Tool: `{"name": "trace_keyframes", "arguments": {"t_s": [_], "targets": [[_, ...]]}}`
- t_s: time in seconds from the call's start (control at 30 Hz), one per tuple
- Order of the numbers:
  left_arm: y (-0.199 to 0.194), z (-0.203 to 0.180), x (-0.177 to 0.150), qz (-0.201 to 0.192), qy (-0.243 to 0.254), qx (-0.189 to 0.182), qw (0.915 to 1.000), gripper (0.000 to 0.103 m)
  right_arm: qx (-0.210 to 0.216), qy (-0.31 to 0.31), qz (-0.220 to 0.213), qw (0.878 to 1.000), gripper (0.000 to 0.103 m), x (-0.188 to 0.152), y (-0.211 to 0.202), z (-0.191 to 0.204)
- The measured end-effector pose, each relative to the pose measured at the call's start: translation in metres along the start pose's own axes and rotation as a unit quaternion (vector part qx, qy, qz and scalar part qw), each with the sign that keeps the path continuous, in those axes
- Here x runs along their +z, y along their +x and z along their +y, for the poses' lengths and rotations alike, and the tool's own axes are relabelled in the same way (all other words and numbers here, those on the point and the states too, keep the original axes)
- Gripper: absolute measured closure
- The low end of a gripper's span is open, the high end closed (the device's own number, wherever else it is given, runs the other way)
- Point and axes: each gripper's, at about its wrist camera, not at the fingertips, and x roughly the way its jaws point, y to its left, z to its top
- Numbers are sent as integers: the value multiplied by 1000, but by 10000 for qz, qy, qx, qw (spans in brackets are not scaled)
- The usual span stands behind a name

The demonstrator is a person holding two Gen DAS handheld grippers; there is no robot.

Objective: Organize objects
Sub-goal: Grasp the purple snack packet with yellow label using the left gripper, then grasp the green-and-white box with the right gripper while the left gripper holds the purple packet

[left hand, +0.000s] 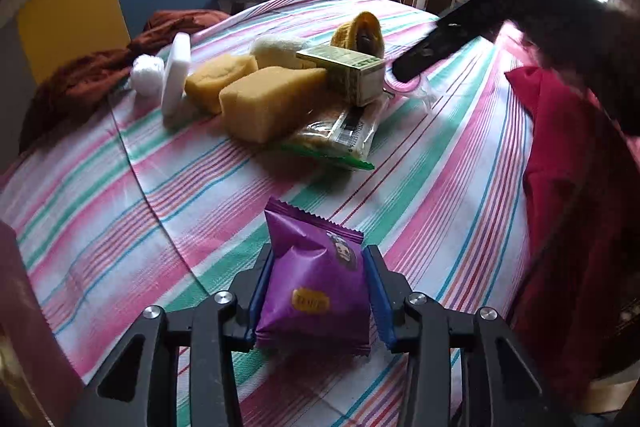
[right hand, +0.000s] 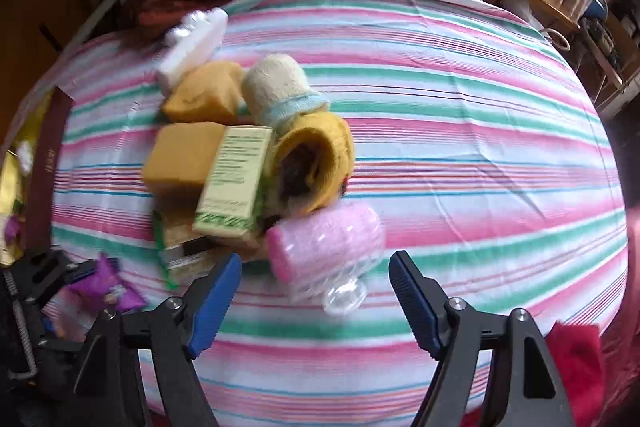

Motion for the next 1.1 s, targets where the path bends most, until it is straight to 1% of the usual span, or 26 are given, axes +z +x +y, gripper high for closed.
{"name": "trace_keyframes", "arguments": {"t_s": [0.13,0.2,0.37,0.43,0.47,0.5,0.57,0.63,0.67,0.8,0.87,0.93,0.97,1.0,1.07,1.1], "targets": [[-1,7,0,-78,-116,-91,9999,58,73,-1,241,9997,25,8,15,-5],[2,8,0,-122,-163,-81,9998,57,175,4,277,9995,25,10,17,-7],[5,8,-1,-201,-224,-74,9995,57,217,36,365,9991,27,12,22,-9],[4,8,-2,-216,-241,-81,9994,59,167,72,403,9990,34,11,23,-10],[3,7,-3,-221,-258,-52,9994,59,199,109,358,9991,39,10,21,-12],[2,7,-4,-225,-276,-23,9994,60,214,152,293,9992,42,7,17,-13],[1,7,-6,-234,-298,26,9993,60,145,163,206,9995,51,-1,7,-13],[-1,7,-9,-245,-325,59,9992,60,37,107,170,9998,55,-12,2,-11],[-2,8,-11,-247,-353,75,9990,60,-5,78,157,9998,56,-18,0,-9],[-7,8,-16,-207,-438,117,9988,60,-5,102,196,9998,56,-31,-6,-9],[-10,8,-21,-207,-442,135,9987,60,50,-2,287,9996,54,-26,-5,-4],[-13,8,-25,-210,-494,134,9985,60,121,-127,468,9987,49,-27,-3,1],[-15,8,-28,-212,-523,127,9983,60,81,-199,533,9983,46,-27,-2,2],[-16,9,-29,-216,-543,129,9982,60,-34,-236,560,9981,44,-27,-2,3],[-18,9,-32,-227,-553,131,9981,60,-203,-229,547,9980,36,-26,-3,0],[-18,9,-32,-229,-548,135,9981,59,-321,142,530,9980,34,-25,-4,-3]]}}
